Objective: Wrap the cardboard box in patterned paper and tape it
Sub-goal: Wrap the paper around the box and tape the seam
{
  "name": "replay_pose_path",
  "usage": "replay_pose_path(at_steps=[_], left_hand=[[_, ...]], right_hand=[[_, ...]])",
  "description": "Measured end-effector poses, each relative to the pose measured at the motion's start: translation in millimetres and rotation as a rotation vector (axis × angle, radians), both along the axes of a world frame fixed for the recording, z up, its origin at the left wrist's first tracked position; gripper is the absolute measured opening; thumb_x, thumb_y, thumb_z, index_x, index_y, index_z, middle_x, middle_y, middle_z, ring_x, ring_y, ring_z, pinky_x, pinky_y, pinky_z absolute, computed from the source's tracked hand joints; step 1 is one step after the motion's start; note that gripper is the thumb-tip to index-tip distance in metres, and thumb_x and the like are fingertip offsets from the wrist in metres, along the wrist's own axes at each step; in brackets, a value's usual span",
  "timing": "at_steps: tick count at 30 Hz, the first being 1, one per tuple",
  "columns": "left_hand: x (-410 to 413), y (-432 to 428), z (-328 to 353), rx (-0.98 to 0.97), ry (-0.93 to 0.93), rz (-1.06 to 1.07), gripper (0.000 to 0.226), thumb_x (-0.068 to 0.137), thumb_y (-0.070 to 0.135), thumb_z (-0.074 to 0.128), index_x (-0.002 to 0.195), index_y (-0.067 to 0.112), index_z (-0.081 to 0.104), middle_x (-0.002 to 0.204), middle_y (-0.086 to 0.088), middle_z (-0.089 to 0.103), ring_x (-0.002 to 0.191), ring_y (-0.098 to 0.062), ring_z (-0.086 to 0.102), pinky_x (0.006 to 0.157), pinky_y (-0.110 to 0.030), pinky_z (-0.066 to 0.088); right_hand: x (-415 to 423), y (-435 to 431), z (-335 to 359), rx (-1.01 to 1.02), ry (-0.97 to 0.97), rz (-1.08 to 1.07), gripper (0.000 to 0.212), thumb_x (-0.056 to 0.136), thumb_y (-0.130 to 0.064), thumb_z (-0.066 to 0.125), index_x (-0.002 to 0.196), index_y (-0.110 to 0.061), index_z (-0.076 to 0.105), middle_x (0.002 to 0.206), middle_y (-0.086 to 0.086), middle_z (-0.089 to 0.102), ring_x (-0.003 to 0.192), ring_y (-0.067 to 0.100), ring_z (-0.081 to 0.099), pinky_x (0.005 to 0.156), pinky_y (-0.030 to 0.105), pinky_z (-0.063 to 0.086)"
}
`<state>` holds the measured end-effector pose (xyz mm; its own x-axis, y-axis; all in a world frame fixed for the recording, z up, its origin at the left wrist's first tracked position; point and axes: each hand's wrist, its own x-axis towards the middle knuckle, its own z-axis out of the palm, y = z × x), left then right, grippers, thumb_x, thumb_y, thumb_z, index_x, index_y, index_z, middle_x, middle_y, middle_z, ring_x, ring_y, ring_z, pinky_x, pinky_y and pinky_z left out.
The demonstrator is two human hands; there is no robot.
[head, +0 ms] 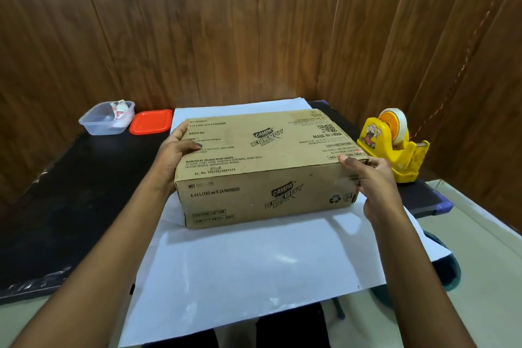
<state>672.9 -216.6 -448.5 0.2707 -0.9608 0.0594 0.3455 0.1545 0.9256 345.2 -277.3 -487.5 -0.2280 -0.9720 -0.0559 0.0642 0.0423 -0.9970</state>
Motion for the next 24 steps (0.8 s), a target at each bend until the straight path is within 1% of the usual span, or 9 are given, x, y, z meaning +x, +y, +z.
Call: replay_pose_path(at_steps=[2, 6, 10, 13, 15, 18, 20, 22, 24], left_hand=[[1.3, -2.7, 1.2, 0.002, -0.014, 0.006, 0.057, 0.083, -0.017, 0.034, 0.128, 0.016, 0.048, 0.111, -0.006, 0.062, 0.083, -0.016, 0.069, 0.062, -0.025, 0.057], [5.3, -7.4, -8.8, 0.068, 0.055, 0.019, 0.068, 0.085, -0.014, 0.036, 0.146, 0.015, 0.03, 0.131, -0.012, 0.053, 0.097, -0.023, 0.062, 0.061, -0.027, 0.058], [5.2, -8.8, -7.5, 0.089, 0.07, 0.022, 0.069, 0.086, -0.014, 0.037, 0.147, 0.016, 0.027, 0.134, -0.013, 0.05, 0.097, -0.024, 0.061, 0.061, -0.028, 0.058], [2.4, -6.3, -6.5, 0.099, 0.083, 0.029, 0.069, 0.086, -0.013, 0.038, 0.147, 0.016, 0.027, 0.129, -0.013, 0.052, 0.094, -0.024, 0.062, 0.059, -0.027, 0.058], [1.2, -4.8, -5.2, 0.107, 0.071, 0.033, 0.068, 0.086, -0.013, 0.038, 0.148, 0.015, 0.026, 0.125, -0.012, 0.053, 0.092, -0.023, 0.062, 0.057, -0.025, 0.057], [2.3, -3.3, -3.4, 0.122, 0.026, 0.031, 0.069, 0.086, -0.013, 0.039, 0.148, 0.015, 0.024, 0.129, -0.011, 0.052, 0.093, -0.022, 0.062, 0.057, -0.024, 0.057], [3.2, -2.8, -2.4, 0.123, -0.006, 0.028, 0.069, 0.086, -0.013, 0.04, 0.148, 0.015, 0.026, 0.126, -0.01, 0.055, 0.094, -0.021, 0.062, 0.058, -0.024, 0.057], [2.3, -1.7, -1.3, 0.114, -0.036, 0.027, 0.066, 0.086, -0.013, 0.039, 0.145, 0.014, 0.031, 0.118, -0.007, 0.06, 0.094, -0.02, 0.062, 0.061, -0.024, 0.058], [2.0, -1.4, -2.1, 0.096, -0.041, 0.023, 0.065, 0.085, -0.014, 0.037, 0.144, 0.013, 0.034, 0.123, -0.01, 0.059, 0.098, -0.023, 0.062, 0.065, -0.026, 0.058]], right_hand=[[2.1, 0.3, -0.1, -0.01, 0.001, -0.001, 0.081, 0.026, -0.06, 0.085, 0.094, -0.027, 0.055, 0.122, 0.009, 0.057, 0.115, 0.03, 0.054, 0.085, 0.047, 0.055], [2.0, 0.1, -6.4, 0.015, 0.003, 0.026, 0.095, 0.021, -0.067, 0.084, 0.102, -0.026, 0.055, 0.123, 0.008, 0.056, 0.115, 0.03, 0.054, 0.085, 0.048, 0.055], [2.3, 4.3, 0.7, 0.033, -0.013, 0.033, 0.076, 0.028, -0.057, 0.083, 0.09, -0.031, 0.047, 0.125, 0.009, 0.054, 0.113, 0.027, 0.056, 0.085, 0.044, 0.053], [2.8, 7.1, 5.0, 0.039, 0.011, 0.036, 0.073, 0.032, -0.054, 0.082, 0.09, -0.031, 0.045, 0.125, 0.009, 0.054, 0.112, 0.027, 0.057, 0.082, 0.041, 0.052], [1.8, 7.1, 7.3, 0.038, 0.019, 0.051, 0.074, 0.043, -0.05, 0.085, 0.101, -0.025, 0.047, 0.125, 0.01, 0.055, 0.11, 0.026, 0.058, 0.073, 0.036, 0.051], [-0.3, 6.4, 12.5, 0.043, 0.0, 0.083, 0.064, 0.067, -0.028, 0.082, 0.119, -0.01, 0.048, 0.12, 0.013, 0.059, 0.095, 0.021, 0.063, 0.058, 0.026, 0.042], [0.0, 9.7, 19.5, 0.041, -0.028, 0.096, 0.056, 0.074, -0.019, 0.078, 0.119, -0.006, 0.047, 0.111, 0.012, 0.064, 0.082, 0.016, 0.063, 0.056, 0.026, 0.042], [-0.1, 12.7, 25.1, 0.042, -0.044, 0.093, 0.05, 0.076, -0.016, 0.076, 0.116, -0.007, 0.047, 0.105, 0.011, 0.064, 0.078, 0.014, 0.061, 0.058, 0.027, 0.042], [0.3, 15.8, 30.0, 0.035, -0.045, 0.094, 0.045, 0.079, -0.014, 0.073, 0.116, -0.007, 0.049, 0.102, 0.009, 0.063, 0.076, 0.01, 0.057, 0.057, 0.024, 0.037]])
